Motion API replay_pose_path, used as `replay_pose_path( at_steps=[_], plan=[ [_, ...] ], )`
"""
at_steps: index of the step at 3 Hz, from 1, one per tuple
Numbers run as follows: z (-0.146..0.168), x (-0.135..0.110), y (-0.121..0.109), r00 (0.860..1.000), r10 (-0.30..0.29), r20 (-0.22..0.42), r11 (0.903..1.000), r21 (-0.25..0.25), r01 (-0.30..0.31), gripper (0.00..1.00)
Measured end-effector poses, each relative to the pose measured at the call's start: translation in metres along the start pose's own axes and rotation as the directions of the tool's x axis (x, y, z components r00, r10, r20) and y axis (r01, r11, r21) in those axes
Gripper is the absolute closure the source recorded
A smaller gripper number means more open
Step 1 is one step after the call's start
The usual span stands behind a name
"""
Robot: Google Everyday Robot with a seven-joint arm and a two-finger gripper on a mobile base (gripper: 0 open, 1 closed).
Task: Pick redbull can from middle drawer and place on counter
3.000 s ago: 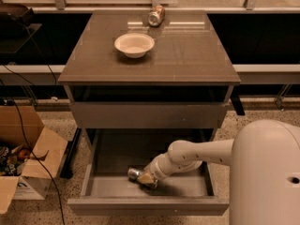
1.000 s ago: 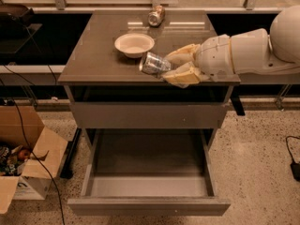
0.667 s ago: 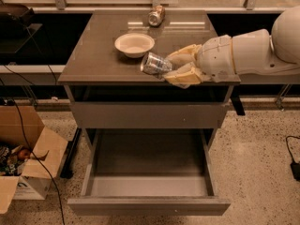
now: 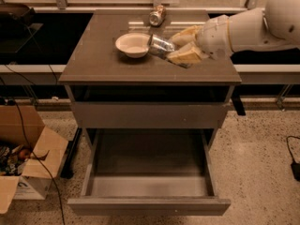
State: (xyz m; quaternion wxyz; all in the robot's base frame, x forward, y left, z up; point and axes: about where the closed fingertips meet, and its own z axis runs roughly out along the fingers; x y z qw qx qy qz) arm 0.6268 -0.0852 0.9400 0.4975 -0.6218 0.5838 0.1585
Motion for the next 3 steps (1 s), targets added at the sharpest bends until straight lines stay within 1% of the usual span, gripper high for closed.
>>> replay_pose_path(
  at_steps=[1,2,3],
  plan=[
    [0.006,0.023,-0.043,0.999,0.021,-0.036,0.9994,0.028,-0.020,1.00],
    [0.010,0.057,-0.076,0.993,0.061,-0.098,0.9966,0.061,-0.055,1.00],
    [0.011,0.096,-0.096,0.981,0.115,-0.158,0.9906,0.093,-0.101,1.00]
  ],
)
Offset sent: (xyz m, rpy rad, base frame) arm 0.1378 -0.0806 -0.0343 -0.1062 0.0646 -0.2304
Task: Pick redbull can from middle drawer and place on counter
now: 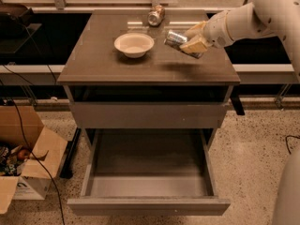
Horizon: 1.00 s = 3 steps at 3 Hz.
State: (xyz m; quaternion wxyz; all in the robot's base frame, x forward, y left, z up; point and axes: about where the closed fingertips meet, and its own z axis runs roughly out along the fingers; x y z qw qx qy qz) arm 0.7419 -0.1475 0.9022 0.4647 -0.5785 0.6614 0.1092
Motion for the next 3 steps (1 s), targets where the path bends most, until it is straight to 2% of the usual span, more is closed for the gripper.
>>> replay_pose_path(
  at_steps=[1,2,3],
  plan=[
    [0.011,0.034,-0.015,0.997,0.050,-0.063,0.9986,0.018,-0.049,0.84],
    [0.018,0.059,-0.022,0.990,0.090,-0.105,0.9958,0.027,-0.088,0.61],
    [0.022,0.074,-0.027,0.986,0.116,-0.120,0.9928,0.042,-0.112,0.38]
  ],
)
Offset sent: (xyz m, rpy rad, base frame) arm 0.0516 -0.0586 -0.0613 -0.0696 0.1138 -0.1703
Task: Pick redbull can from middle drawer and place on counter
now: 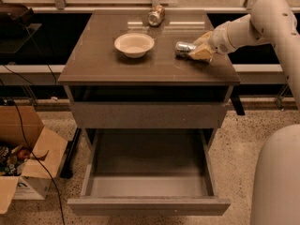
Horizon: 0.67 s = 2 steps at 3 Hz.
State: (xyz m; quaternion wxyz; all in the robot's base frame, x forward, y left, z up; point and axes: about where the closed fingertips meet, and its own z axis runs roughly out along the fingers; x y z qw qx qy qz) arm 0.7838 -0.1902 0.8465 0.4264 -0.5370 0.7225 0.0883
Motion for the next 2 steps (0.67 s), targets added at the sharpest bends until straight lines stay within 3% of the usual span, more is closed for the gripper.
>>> replay_pose_path(
  at_steps=[1,2],
  plan=[
    [0.0005,0.0010,-0.0005,1.000,0.002,-0.001,1.0000,0.001,-0.002,0.15],
    [0.0005,0.0010,-0.0005,1.000,0.002,-0.001,1.0000,0.001,-0.002,0.00]
  ],
)
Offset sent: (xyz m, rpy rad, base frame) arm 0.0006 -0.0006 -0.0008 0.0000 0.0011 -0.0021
